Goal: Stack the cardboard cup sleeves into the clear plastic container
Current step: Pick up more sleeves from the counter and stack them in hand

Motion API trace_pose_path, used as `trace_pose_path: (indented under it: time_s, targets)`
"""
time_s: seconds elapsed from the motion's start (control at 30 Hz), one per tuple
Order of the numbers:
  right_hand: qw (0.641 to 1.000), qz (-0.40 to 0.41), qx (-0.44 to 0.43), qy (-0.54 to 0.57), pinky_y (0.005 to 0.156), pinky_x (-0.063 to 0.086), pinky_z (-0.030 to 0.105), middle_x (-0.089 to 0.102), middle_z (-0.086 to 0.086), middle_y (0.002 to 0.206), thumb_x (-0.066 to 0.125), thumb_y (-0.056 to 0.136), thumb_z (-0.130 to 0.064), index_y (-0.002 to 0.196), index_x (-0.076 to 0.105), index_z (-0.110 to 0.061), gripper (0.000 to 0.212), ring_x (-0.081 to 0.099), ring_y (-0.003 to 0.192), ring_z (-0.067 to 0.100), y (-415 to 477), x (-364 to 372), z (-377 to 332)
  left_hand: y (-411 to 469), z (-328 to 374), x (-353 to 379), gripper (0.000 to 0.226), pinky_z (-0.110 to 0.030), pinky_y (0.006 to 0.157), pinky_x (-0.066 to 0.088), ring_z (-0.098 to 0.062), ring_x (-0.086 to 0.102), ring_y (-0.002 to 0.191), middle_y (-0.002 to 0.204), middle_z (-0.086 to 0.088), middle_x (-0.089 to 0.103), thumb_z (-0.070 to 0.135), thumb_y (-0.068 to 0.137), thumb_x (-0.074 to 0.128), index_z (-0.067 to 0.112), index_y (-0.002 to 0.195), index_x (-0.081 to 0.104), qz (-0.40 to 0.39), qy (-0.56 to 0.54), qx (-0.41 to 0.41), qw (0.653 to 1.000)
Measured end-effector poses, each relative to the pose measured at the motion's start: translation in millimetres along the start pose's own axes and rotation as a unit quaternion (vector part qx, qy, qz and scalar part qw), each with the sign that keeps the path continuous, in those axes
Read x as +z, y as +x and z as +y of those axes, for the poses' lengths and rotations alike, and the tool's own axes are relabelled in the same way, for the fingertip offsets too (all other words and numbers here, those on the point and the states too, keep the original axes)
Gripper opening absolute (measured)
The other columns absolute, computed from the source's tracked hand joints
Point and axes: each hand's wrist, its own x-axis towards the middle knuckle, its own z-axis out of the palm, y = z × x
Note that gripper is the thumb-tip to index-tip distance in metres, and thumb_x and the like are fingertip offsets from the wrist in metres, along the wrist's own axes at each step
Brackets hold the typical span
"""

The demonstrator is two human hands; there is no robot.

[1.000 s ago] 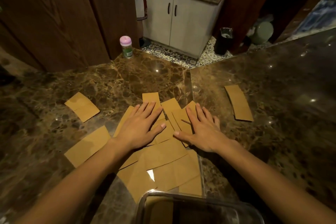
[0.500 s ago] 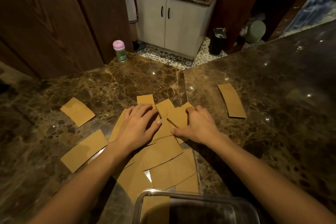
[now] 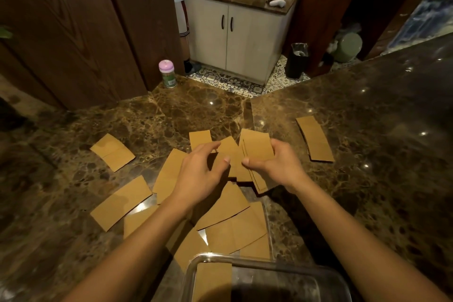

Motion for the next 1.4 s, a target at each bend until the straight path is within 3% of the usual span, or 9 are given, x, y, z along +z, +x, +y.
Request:
trace_pose_path:
  time_s: [0.13, 0.27, 0.4, 0.67, 0.77, 0.93, 1.13, 1.27, 1.4]
  targets:
    - [0.988, -0.043, -0.004, 0.148, 0.09, 0.061, 0.032, 0.08, -0.002, 0.111, 0.078, 0.092, -0.018, 0.126, 0.071, -0.019, 0.035, 0.075, 0.106, 0.015, -11, -8, -7, -3, 21, -2, 0.054, -0.027, 0.1, 0.052, -0.003, 0.064, 0.117, 0.132, 0.007, 0.067, 0.039, 0.096, 0.068, 0.022, 0.146, 0.055, -0.046, -0.135, -0.057, 0.988]
    - [0.977, -0.064, 0.007, 0.202, 0.091, 0.061, 0.039, 0.08, -0.001, 0.113, 0.069, 0.1, -0.023, 0.128, 0.069, -0.023, 0.028, 0.076, 0.106, 0.018, -23, -8, -18, -9, 41, -4, 0.039, -0.039, 0.084, 0.063, -0.018, 0.074, 0.106, 0.115, -0.007, 0.078, 0.014, 0.103, 0.059, 0.023, 0.139, 0.051, -0.123, -0.395, -0.149, 0.898]
    - [0.974, -0.031, 0.0, 0.226, 0.087, 0.063, 0.037, 0.081, -0.001, 0.109, 0.066, 0.102, -0.025, 0.121, 0.074, -0.022, 0.021, 0.077, 0.102, 0.018, -32, -8, -25, -12, 41, -9, 0.038, -0.049, 0.084, 0.063, -0.029, 0.075, 0.106, 0.112, -0.013, 0.078, 0.011, 0.103, 0.058, 0.021, 0.137, 0.047, -0.11, -0.449, -0.17, 0.87]
    - [0.949, 0.0, -0.013, 0.316, 0.092, 0.062, 0.038, 0.08, 0.006, 0.115, 0.061, 0.105, -0.017, 0.128, 0.07, -0.01, 0.025, 0.076, 0.107, 0.021, -41, -8, -25, -17, 39, -19, 0.046, -0.043, 0.073, 0.064, -0.03, 0.072, 0.111, 0.123, -0.006, 0.073, 0.008, 0.097, 0.064, 0.026, 0.136, 0.049, -0.107, -0.528, -0.176, 0.824]
    - [0.945, -0.006, -0.008, 0.327, 0.089, 0.062, 0.035, 0.08, 0.004, 0.115, 0.058, 0.106, -0.018, 0.128, 0.069, -0.012, 0.025, 0.076, 0.107, 0.02, -42, -6, -29, -18, 39, -20, 0.053, -0.045, 0.075, 0.064, -0.031, 0.071, 0.113, 0.127, -0.008, 0.069, -0.002, 0.095, 0.064, 0.025, 0.137, 0.046, -0.096, -0.518, -0.161, 0.835]
    - [0.94, -0.024, -0.007, 0.341, 0.092, 0.061, 0.04, 0.08, 0.007, 0.115, 0.058, 0.106, -0.017, 0.127, 0.069, -0.013, 0.025, 0.076, 0.108, 0.024, -46, -10, -33, -19, 37, -19, 0.059, -0.034, 0.07, 0.062, -0.013, 0.074, 0.102, 0.106, 0.009, 0.076, 0.0, 0.089, 0.073, 0.032, 0.131, 0.048, -0.033, -0.484, -0.148, 0.862]
    - [0.948, -0.044, -0.024, 0.314, 0.075, 0.064, 0.028, 0.081, 0.004, 0.107, 0.06, 0.104, -0.014, 0.118, 0.072, -0.019, 0.019, 0.078, 0.097, 0.019, -52, -6, -36, -19, 36, -16, 0.06, -0.036, 0.087, 0.061, -0.014, 0.069, 0.112, 0.123, 0.0, 0.068, 0.006, 0.084, 0.082, 0.037, 0.125, 0.052, 0.015, -0.436, -0.131, 0.89]
    - [0.949, -0.024, -0.012, 0.314, 0.073, 0.062, 0.029, 0.081, 0.002, 0.107, 0.061, 0.104, -0.015, 0.117, 0.072, -0.022, 0.018, 0.078, 0.096, 0.017, -52, -6, -36, -19, 43, -18, 0.033, -0.041, 0.09, 0.061, -0.011, 0.068, 0.111, 0.123, 0.005, 0.069, 0.019, 0.102, 0.06, 0.031, 0.132, 0.053, 0.014, -0.422, -0.154, 0.893]
    - [0.947, -0.005, -0.001, 0.321, 0.086, 0.063, 0.038, 0.081, 0.002, 0.109, 0.062, 0.104, -0.016, 0.117, 0.072, -0.021, 0.017, 0.077, 0.102, 0.02, -51, -6, -33, -18, 50, -23, 0.023, -0.041, 0.076, 0.064, -0.016, 0.07, 0.109, 0.122, 0.001, 0.072, 0.032, 0.109, 0.045, 0.03, 0.125, 0.061, -0.023, -0.447, -0.193, 0.873]
